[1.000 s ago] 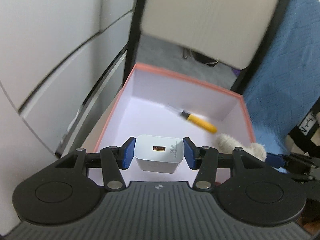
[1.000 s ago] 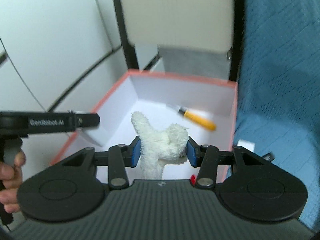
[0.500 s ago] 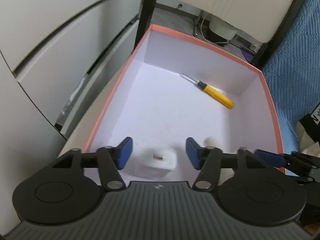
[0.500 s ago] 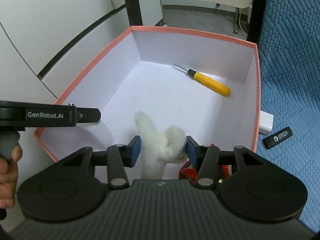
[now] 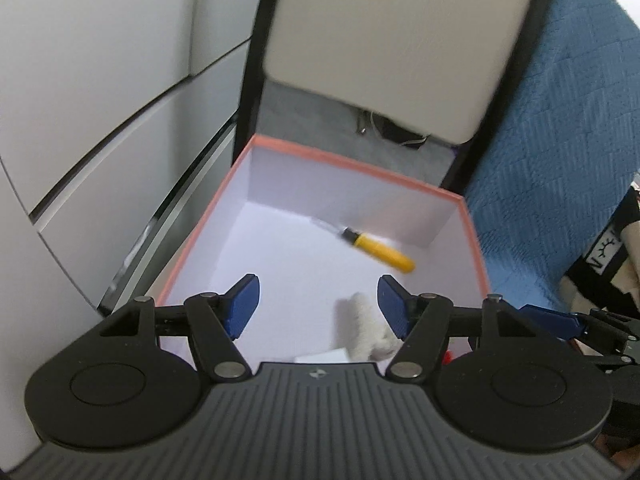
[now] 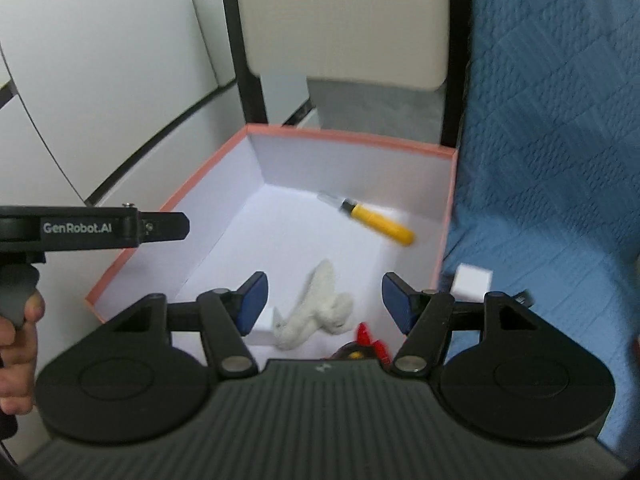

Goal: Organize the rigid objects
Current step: 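Open both grippers to drop the charger and fuzzy clip into the box, then move both tools back over the seat toward the small charger and black USB stick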

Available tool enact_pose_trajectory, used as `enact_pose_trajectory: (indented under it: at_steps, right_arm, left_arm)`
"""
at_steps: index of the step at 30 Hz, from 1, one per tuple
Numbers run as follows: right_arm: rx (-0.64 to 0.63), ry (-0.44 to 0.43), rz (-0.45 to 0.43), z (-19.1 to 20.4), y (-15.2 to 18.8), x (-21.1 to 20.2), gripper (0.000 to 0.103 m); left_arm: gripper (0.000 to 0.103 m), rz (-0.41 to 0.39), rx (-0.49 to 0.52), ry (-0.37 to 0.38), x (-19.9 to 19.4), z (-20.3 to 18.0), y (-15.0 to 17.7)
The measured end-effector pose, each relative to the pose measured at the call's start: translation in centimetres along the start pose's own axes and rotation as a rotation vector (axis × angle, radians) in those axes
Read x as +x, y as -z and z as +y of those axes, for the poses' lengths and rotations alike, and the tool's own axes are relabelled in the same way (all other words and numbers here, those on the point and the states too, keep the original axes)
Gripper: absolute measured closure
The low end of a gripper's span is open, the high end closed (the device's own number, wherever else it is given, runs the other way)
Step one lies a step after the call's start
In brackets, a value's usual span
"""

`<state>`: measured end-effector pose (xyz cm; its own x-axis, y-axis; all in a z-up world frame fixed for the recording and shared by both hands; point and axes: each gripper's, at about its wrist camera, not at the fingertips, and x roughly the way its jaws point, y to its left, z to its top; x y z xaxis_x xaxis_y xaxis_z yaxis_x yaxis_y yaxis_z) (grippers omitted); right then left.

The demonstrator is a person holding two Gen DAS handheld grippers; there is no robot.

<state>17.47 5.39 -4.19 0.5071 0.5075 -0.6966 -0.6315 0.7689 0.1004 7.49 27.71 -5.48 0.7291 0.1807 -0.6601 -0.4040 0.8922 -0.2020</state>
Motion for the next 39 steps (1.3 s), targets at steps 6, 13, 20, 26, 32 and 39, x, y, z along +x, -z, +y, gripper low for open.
enact_pose_trajectory:
  at_steps: [6, 13, 20, 26, 32, 39]
  right_arm:
    - [0.005, 0.017, -0.081, -1.9, 0.9, -2.7, 0.037]
    - [0.024, 0.034, -0.14, -4.3, 2.6, -5.2, 0.037]
    - [0.047, 0.066, -0.171, -6.7, 4.9, -6.9, 0.037]
    - [0.057, 0.098, -0.184, -8.7, 6.9, -7.7, 0.037]
    - [0.057, 0.122, -0.176, -10.7, 8.9, -8.6, 0.037]
    - [0.042, 0.146, -0.146, -13.3, 11.3, -9.3, 0.037]
  left_arm:
    - [0.033, -0.057, 0.028, 0.06, -1.9, -3.2, 1.0]
    - [0.033, -0.084, 0.091, 0.091, -2.8, -6.2, 2.7]
    - [0.033, -0.064, 0.092, 0.14, -2.4, -8.4, 5.5]
    - [0.033, -0.041, 0.106, 0.169, -1.5, -10.4, 7.8]
    - [0.033, -0.019, 0.123, 0.184, -1.2, -12.8, 9.2]
    - [0.033, -0.008, 0.128, 0.185, -0.9, -15.5, 10.7]
